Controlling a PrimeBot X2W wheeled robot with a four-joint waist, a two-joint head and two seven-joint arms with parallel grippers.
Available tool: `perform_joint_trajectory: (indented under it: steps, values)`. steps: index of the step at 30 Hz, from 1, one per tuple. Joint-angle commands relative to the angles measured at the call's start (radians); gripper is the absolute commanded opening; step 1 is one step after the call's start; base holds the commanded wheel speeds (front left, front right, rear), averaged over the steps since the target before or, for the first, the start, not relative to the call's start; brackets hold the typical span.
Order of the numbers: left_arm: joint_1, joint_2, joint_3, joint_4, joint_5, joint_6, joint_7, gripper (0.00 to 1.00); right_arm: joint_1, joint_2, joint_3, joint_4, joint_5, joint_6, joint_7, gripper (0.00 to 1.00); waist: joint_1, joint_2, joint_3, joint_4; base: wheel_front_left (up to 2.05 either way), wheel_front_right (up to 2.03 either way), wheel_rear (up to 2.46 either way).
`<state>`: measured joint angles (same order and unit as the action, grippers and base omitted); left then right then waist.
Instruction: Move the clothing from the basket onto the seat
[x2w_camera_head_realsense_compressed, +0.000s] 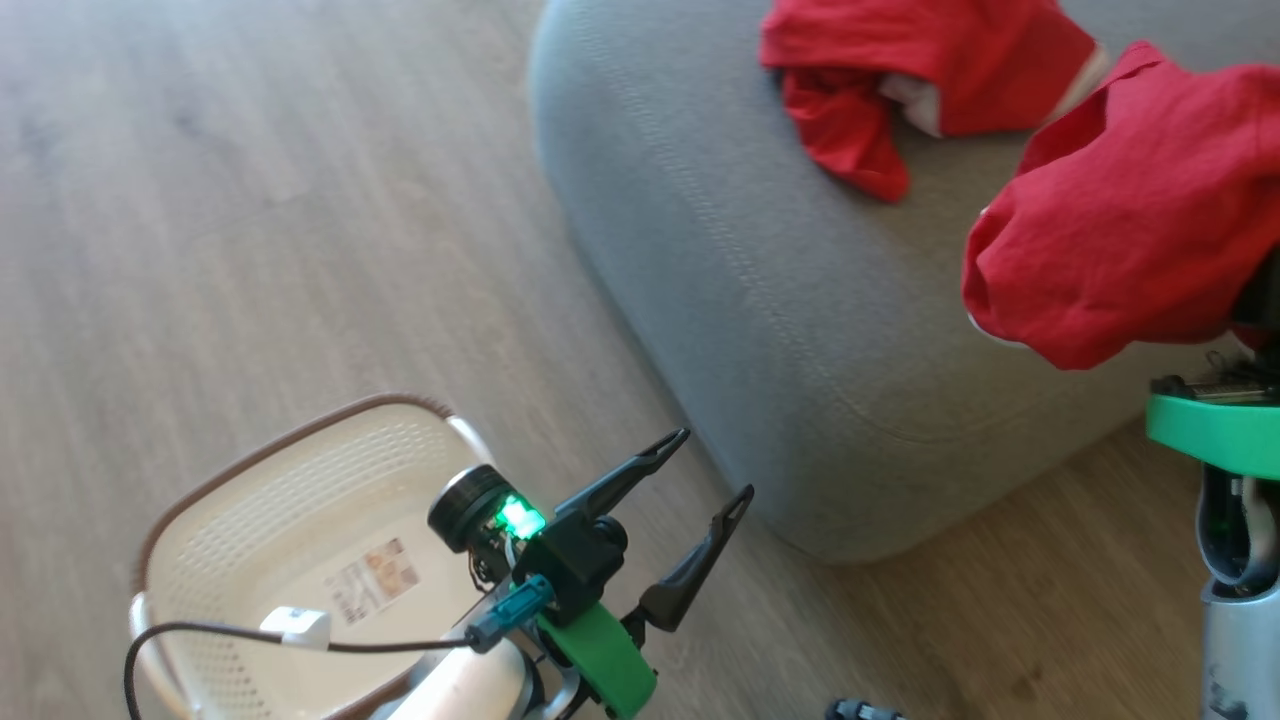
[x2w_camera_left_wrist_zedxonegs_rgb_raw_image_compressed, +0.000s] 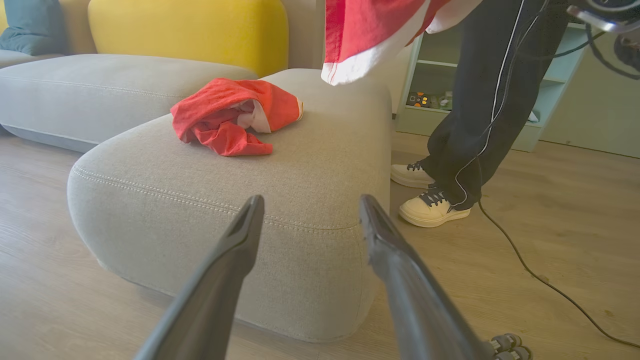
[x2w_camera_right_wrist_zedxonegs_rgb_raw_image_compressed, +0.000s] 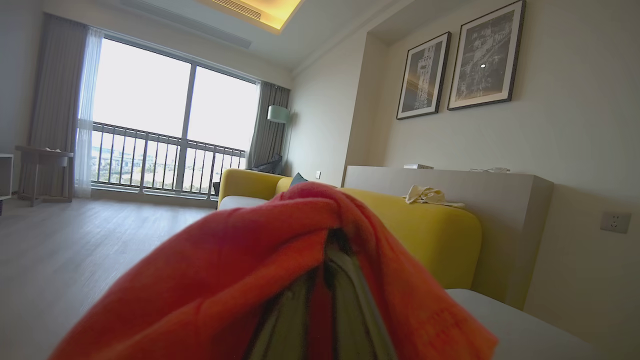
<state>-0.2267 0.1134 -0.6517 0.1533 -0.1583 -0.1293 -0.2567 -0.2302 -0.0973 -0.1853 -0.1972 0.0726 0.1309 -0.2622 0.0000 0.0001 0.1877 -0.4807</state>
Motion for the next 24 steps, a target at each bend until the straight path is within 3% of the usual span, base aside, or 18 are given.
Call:
perform_joint_trajectory:
  steps: [1, 16, 24]
  values:
    - [-0.029, 0.006, 0.024, -0.037, 0.002, -0.001, -0.005, 1.00, 0.002, 0.002, 0.009, -0.040, -0.002, 0.000, 0.000, 0.00, 0.0000, -0.0001, 0.008, -0.047, 0.00, 0.00, 0.00]
    - [-0.037, -0.008, -0.028, -0.028, -0.022, -0.001, -0.005, 1.00, 0.050, 0.035, -0.072, -0.072, 0.000, 0.000, 0.000, 0.00, 0.0000, -0.0001, 0.004, -0.061, 0.00, 0.00, 0.00]
    - [-0.018, 0.005, -0.004, -0.036, -0.005, -0.001, -0.005, 1.00, -0.003, -0.020, -0.022, -0.033, 0.002, 0.000, 0.000, 0.00, 0.0000, -0.0001, 0.025, -0.063, 0.00, 0.00, 0.00]
